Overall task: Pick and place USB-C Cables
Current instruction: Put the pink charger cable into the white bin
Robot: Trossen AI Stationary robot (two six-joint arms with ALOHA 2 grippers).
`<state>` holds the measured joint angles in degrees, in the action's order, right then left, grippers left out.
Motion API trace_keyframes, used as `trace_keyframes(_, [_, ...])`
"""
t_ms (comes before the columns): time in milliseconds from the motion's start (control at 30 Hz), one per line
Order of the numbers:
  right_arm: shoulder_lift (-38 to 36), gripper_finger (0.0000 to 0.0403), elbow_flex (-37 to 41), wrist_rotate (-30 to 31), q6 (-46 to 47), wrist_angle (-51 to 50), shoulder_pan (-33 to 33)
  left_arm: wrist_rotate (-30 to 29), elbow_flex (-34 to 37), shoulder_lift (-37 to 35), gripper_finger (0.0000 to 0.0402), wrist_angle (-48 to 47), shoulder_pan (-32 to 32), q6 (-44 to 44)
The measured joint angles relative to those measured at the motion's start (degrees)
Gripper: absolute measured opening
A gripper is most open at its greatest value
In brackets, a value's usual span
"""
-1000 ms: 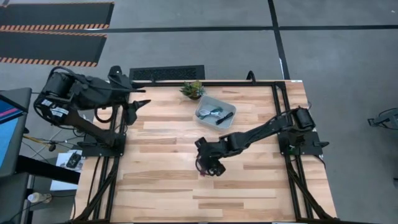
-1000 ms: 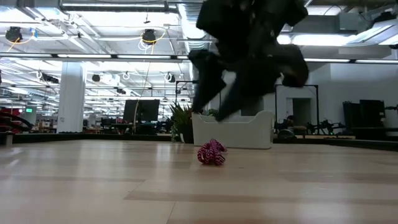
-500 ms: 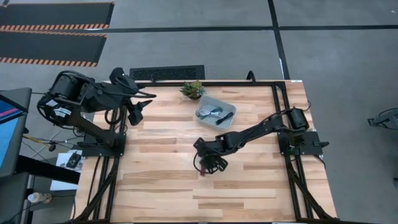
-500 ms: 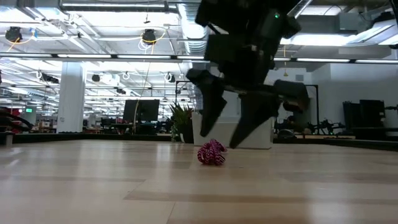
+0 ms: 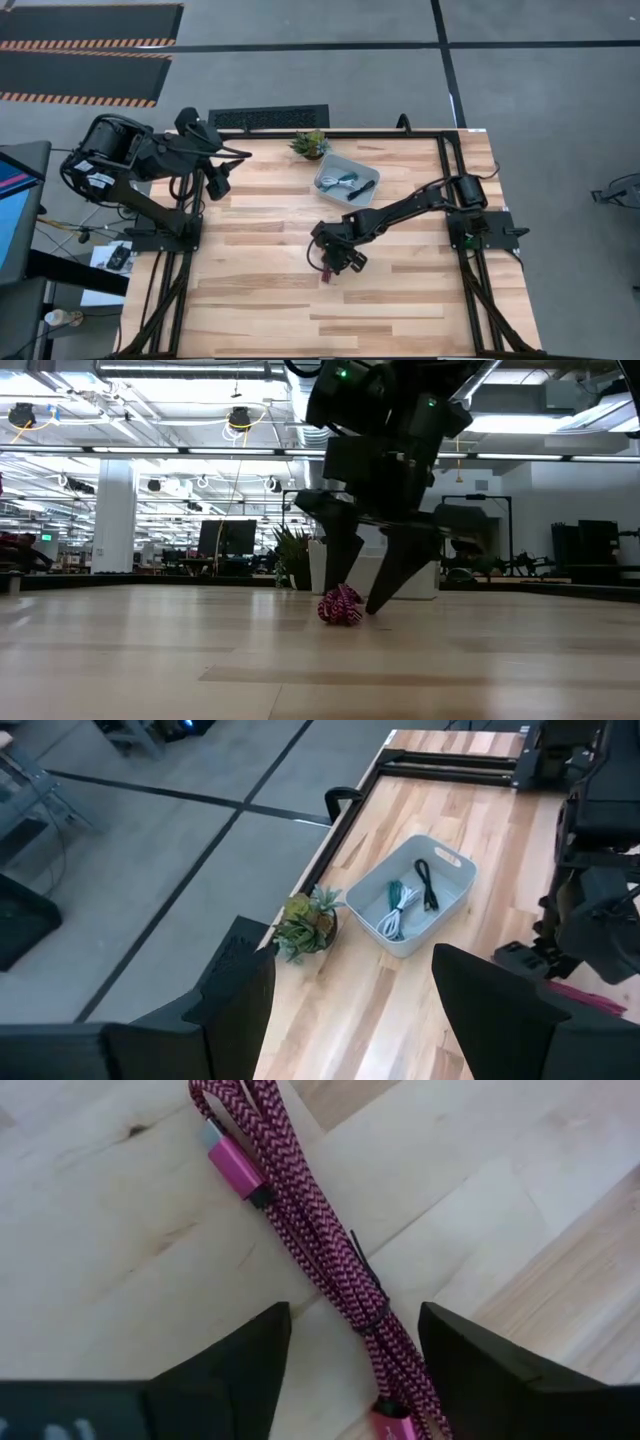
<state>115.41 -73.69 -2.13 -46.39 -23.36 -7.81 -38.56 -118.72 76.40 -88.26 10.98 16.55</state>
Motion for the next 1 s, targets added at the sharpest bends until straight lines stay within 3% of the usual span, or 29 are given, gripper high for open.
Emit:
trace_keyframes(567, [0.09,0.0016,0.07,0.98,17.84,-0.71,0.36,-1.32,0.0,0.0,0.0261,-0.41,0.0,-0.45])
trace_keyframes(800, [-1.11,0.0014,0.31,-0.99,25.67,5.21,0.41,-3.74,0.0,0.0,0.0261,0.33,0.0,-1.2])
trace_keyframes(1000, [-9.18,0.001,0.22,-1.06,27.33,10.05,1.83,-4.17,0.0,-0.64,0.0261,1.53,-0.01,-2.4])
